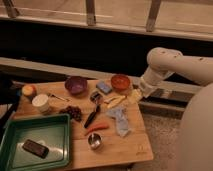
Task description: Place fork in metal cup
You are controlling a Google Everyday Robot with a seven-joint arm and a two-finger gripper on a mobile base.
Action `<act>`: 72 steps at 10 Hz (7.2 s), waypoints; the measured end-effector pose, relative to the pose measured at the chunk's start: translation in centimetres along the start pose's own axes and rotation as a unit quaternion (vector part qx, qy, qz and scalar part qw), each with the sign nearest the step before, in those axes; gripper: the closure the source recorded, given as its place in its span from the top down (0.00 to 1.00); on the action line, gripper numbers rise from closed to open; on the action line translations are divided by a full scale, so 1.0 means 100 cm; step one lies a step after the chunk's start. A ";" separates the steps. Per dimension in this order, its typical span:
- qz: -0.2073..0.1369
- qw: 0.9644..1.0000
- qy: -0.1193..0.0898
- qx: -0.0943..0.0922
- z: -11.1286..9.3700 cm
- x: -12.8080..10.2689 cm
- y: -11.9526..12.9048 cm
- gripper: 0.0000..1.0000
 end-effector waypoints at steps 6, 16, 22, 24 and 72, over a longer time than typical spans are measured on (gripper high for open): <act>0.000 1.000 0.000 0.000 0.000 0.000 0.000 0.66; -0.245 0.968 -0.053 0.008 -0.006 -0.121 0.107 0.66; -0.326 0.942 -0.083 -0.024 -0.012 -0.157 0.176 0.66; -0.315 0.945 -0.082 -0.019 -0.008 -0.153 0.171 0.66; -0.452 0.883 -0.120 -0.052 0.176 -0.340 0.301 0.66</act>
